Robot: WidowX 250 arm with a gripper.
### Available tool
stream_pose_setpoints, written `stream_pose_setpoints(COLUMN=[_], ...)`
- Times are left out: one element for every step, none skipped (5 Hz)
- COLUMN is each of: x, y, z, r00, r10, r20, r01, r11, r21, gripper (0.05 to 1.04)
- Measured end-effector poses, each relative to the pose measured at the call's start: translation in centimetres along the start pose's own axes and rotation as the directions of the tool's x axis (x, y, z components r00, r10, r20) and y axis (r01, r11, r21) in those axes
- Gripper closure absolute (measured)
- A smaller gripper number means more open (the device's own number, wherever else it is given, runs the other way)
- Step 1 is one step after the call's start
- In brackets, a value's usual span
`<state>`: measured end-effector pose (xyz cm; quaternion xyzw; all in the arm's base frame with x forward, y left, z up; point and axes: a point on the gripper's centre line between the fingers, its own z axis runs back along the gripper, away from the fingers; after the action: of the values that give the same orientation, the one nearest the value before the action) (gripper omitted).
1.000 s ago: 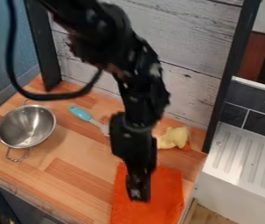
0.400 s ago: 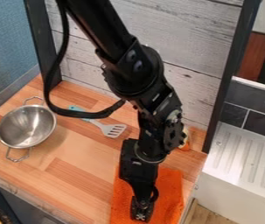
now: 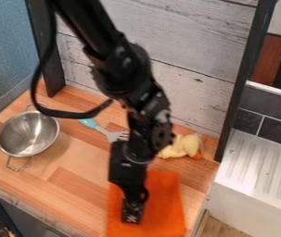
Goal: Move the Orange cloth to the right side of the silver pan
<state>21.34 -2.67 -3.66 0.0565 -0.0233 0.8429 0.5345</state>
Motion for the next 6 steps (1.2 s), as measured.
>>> stream_pose_setpoints(x=[2.0, 3.9, 5.7, 7.2, 9.0, 10.9], y=[-1.1, -2.3, -3.6, -5.1, -6.2, -7.0], z=[-0.1, -0.3, -0.8, -0.9, -1.2, -1.4], r00=[0.997, 0.99, 0.977, 0.962, 0.938, 0.912], r10=[0.073, 0.138, 0.204, 0.262, 0.33, 0.39], r20=[0.007, 0.027, 0.06, 0.081, 0.104, 0.13], r01=[-0.073, -0.138, -0.205, -0.263, -0.332, -0.394], r11=[0.997, 0.99, 0.979, 0.965, 0.943, 0.919], r21=[0.0, 0.0, 0.007, 0.005, 0.006, 0.006], gripper=[0.082, 0.083, 0.083, 0.083, 0.083, 0.083])
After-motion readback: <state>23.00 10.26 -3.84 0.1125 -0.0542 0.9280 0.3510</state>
